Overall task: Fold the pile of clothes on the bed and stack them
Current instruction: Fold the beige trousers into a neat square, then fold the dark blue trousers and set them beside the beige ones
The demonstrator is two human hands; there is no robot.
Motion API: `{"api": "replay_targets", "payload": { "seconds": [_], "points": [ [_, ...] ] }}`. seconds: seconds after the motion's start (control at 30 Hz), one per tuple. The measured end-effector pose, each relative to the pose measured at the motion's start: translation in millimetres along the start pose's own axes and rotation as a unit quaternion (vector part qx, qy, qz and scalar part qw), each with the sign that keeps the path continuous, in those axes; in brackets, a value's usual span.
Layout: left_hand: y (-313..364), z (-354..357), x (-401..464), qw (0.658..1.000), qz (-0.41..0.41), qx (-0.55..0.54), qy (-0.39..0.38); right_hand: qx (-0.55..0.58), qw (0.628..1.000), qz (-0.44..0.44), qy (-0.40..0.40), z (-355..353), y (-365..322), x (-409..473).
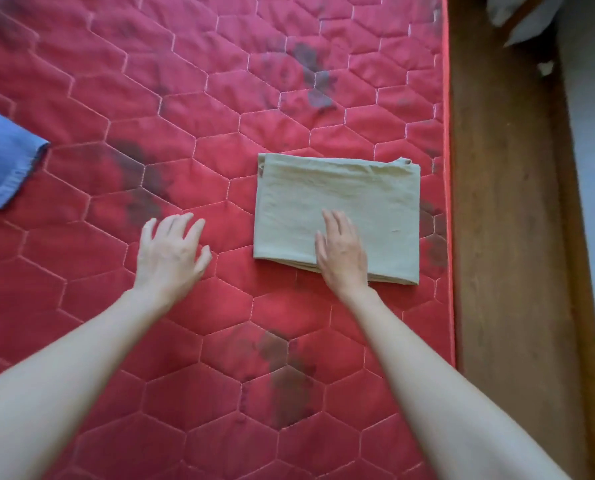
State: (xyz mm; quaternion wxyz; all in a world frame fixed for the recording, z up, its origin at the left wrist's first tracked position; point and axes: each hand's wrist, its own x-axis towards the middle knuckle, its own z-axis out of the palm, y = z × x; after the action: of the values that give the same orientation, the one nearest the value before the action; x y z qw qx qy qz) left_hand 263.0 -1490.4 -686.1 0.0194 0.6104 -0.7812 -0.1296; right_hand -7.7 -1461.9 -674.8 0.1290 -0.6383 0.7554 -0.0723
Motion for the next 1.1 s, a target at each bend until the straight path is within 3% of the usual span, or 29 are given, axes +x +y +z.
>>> {"api": "replay_targets", "payload": {
  "seconds": [0.13,0.37,0.63,0.9,1.1],
  "points": [
    [-49.2,-21.7,-54.2,0.998,-0.039,-0.014,0.039,0.046,0.996,-0.062,0.032,22.8,-98.4,-34.8],
    [-189.8,-41.0,-130.2,0.993,-0.115,-0.004,0.000,0.043,0.989,-0.140,-0.004,82.0,-258.9,-78.6],
    [-366.1,-84.5,-172.1,0.985,-0.169,0.014,0.019,0.028,0.983,-0.175,-0.040,135.9,-424.6,-83.1],
    [-495.3,-138.2,-202.6,0.963,-0.247,0.046,0.102,0.046,0.951,-0.304,-0.033,153.2,-580.9,-47.8],
    [-546.1,-174.8,-216.9,0.944,-0.285,0.059,0.156,0.071,0.942,-0.327,-0.025,142.8,-666.0,-28.8]
  ]
}}
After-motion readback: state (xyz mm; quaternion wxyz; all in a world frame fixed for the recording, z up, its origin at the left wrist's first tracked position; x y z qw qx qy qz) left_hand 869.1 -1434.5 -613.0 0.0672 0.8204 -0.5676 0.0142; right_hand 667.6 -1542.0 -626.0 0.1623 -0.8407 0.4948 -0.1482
